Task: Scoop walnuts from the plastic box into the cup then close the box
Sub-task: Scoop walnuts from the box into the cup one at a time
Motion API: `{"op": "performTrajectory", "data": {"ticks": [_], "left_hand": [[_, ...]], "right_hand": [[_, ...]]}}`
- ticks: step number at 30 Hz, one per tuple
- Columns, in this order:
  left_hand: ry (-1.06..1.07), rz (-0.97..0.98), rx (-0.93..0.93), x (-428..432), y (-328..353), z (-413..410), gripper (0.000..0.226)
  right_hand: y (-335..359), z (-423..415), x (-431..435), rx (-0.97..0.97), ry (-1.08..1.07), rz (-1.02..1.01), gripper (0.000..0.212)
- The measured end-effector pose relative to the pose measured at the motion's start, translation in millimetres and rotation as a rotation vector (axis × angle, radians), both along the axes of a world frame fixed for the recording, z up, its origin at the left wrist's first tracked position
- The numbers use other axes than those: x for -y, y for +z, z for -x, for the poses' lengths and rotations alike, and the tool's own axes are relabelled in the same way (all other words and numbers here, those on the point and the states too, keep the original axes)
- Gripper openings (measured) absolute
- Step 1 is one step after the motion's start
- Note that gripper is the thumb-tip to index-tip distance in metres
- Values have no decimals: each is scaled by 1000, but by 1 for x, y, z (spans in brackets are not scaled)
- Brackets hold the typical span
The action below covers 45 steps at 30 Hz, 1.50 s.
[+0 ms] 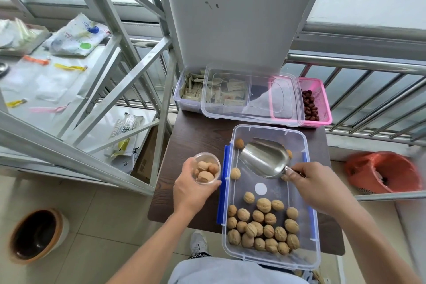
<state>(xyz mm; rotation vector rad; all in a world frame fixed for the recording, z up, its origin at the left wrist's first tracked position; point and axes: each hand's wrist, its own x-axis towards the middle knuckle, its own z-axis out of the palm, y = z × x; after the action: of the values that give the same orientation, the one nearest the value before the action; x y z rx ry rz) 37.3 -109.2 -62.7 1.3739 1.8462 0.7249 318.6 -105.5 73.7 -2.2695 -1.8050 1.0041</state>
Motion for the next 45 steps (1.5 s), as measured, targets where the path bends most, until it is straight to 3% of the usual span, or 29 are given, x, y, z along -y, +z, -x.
{"op": "performTrajectory", "data": {"ticks": [5,12,18,25,33,38,45], "left_hand": [[39,11,2,-2,-5,1,82],[137,96,-17,-11,-16,19,91],[105,83,4,-12,-18,22,104],[53,65,55,-8,-19,11,97],[-4,70,38,-9,-21,6,101],[-28,56,44,-8,-18,5,87],[-15,85,40,-8,-23,4,99]], "right_hand": [[-36,-12,7,103,-12,186,42],[-59,-17,19,172,80,469,30],[-92,1,25,97,-1,405,29],[-111,19,12,-20,-66,358,35],[-129,23,-2,22,-54,283,33],[-137,22,-5,80,-20,241,38],[-145,17,-17,157,12,175,27]]}}
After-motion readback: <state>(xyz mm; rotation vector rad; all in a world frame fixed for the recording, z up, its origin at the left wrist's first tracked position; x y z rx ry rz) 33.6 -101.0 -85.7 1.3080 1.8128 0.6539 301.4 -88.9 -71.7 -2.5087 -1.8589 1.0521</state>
